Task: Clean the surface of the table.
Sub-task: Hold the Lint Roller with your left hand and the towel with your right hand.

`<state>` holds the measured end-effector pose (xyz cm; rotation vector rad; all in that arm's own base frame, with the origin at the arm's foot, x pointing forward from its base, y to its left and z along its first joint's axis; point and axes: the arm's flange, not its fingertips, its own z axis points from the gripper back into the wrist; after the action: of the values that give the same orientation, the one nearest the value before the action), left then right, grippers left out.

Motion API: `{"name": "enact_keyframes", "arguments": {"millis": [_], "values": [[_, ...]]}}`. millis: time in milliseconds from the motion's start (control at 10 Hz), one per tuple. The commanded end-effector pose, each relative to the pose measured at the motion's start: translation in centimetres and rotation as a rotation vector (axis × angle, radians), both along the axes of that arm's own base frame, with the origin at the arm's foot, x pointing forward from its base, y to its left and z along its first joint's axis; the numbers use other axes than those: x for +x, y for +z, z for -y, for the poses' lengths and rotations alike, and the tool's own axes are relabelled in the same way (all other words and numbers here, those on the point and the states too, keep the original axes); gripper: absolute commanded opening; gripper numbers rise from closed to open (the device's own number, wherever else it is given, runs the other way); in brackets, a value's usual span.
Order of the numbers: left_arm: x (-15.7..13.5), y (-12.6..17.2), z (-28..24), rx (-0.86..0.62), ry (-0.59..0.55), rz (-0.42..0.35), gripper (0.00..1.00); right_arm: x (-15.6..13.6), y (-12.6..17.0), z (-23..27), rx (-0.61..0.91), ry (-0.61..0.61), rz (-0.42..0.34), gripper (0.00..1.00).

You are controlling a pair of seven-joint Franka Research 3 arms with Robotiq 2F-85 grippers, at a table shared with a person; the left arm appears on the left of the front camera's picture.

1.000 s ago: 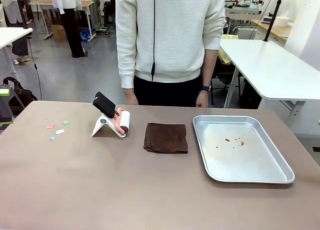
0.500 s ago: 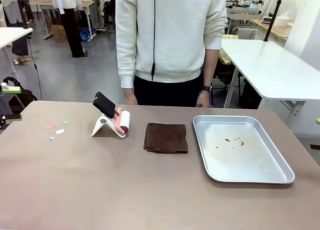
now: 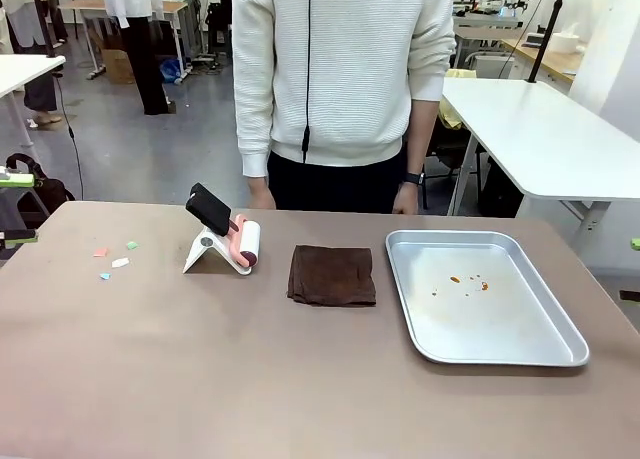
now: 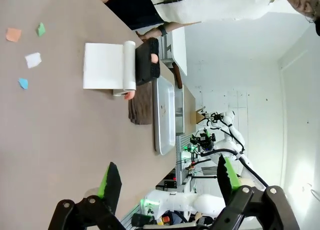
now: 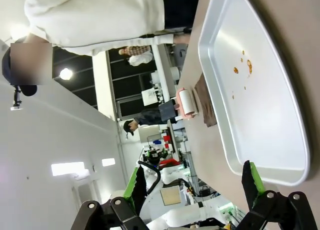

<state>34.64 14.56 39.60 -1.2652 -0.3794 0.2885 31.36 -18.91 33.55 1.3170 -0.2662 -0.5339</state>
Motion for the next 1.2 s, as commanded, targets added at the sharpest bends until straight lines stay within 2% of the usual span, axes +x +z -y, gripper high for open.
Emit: {"name": "enact_keyframes", "arguments": {"millis": [0,100,200,400,700,900,1100], "values": [[1.2,-0.7,-3.2,0.075,-0.006,-0.010,1.00,-0.2,0.6,-1.2,-0.095,-0.009,0.004,1.00],[1.4,0.1,-3.0,0.099,0.002,-0.008,1.00,-0.7,1.8,-2.5,-0.116,0.008,0.067,1.00],[1.7,1.9,-2.2,0.127,-0.029,0.026,1.00,-1.0,3.5,-4.5,-0.216,0.011,0.089,1.00],[3.1,6.1,0.1,0.227,-0.093,0.091,1.00,-0.3,7.4,-9.2,-0.305,0.113,0.223,1.00],[5.2,10.0,5.2,0.361,-0.220,0.160,1.00,2.9,11.1,-18.6,-0.461,0.237,0.231,1.00],[6.8,11.0,9.6,0.475,-0.325,0.148,1.00,4.0,12.8,-26.8,-0.532,0.313,0.242,1.00],[8.2,10.9,13.4,0.555,-0.407,0.115,1.00,3.9,12.3,-33.4,-0.649,0.396,0.236,1.00]]}}
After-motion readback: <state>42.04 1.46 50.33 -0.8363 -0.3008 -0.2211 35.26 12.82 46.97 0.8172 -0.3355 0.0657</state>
